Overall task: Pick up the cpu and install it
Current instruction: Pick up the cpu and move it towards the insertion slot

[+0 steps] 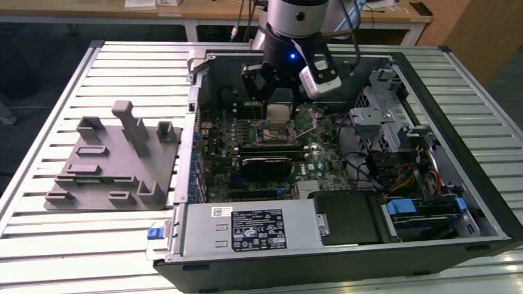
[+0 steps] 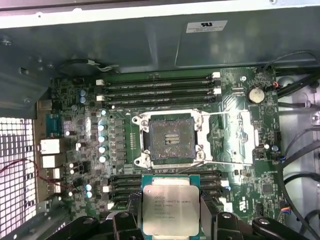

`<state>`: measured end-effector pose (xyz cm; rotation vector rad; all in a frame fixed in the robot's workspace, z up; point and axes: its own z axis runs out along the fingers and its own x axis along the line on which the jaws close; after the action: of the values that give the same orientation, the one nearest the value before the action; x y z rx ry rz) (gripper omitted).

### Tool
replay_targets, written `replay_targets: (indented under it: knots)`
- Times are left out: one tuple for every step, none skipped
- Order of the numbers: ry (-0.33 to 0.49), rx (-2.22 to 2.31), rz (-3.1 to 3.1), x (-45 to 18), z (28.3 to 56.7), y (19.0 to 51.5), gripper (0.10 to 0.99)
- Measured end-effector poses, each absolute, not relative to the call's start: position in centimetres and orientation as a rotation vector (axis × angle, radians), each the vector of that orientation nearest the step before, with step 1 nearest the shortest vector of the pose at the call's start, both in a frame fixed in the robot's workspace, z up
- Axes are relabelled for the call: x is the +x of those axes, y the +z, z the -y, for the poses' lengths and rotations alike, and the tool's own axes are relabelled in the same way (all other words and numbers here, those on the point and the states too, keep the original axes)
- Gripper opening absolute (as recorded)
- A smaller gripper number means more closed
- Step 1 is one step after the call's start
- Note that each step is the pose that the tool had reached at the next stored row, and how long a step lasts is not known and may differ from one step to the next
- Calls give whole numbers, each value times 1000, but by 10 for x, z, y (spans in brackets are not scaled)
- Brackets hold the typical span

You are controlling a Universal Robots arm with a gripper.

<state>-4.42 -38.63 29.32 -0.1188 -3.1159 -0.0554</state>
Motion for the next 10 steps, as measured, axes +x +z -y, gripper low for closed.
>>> replay_targets:
  knots:
    - [-55, -119, 3116, -44, 385, 292, 541]
    - [-55, -119, 3116, -43, 385, 291, 541]
    - [-55, -119, 3116, -43, 384, 290, 541]
    - [-55, -119, 3116, -42, 383, 289, 541]
    - [-56, -119, 3116, -42, 383, 289, 541]
    - [-56, -119, 3116, -41, 382, 288, 541]
    - [-55, -119, 3116, -41, 381, 287, 541]
    - [-55, -119, 3116, -40, 380, 286, 541]
    - [-55, -119, 3116, -40, 379, 285, 541]
    - [-55, -119, 3116, -40, 378, 284, 541]
